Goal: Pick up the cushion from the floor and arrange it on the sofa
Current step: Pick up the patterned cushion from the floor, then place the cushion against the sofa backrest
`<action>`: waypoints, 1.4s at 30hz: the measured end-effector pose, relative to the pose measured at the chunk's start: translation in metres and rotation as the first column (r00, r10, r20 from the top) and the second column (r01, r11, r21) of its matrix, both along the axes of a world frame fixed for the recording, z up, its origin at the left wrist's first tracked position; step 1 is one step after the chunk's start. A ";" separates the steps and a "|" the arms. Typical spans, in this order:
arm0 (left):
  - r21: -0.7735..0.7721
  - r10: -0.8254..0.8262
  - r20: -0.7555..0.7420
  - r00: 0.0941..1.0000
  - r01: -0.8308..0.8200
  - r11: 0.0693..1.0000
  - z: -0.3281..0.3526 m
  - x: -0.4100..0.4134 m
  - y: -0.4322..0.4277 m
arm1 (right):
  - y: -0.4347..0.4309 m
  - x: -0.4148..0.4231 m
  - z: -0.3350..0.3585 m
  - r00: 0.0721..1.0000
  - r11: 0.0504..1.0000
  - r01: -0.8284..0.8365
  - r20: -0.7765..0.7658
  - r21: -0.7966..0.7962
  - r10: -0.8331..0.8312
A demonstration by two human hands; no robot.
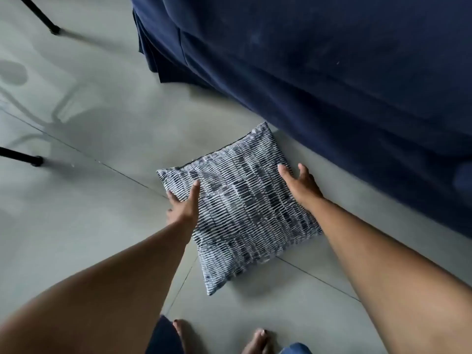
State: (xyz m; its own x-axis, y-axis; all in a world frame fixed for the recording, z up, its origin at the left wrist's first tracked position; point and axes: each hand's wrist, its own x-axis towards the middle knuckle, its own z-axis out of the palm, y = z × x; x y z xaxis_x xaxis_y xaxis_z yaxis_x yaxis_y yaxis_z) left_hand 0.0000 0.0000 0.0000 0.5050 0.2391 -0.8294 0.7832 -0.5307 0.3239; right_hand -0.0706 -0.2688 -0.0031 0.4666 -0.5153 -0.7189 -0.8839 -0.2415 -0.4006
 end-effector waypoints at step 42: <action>-0.240 -0.342 0.472 0.813 0.492 0.837 0.648 0.044 -0.032 | 0.042 -0.068 0.641 0.853 0.908 0.405 0.402 -0.105 -0.333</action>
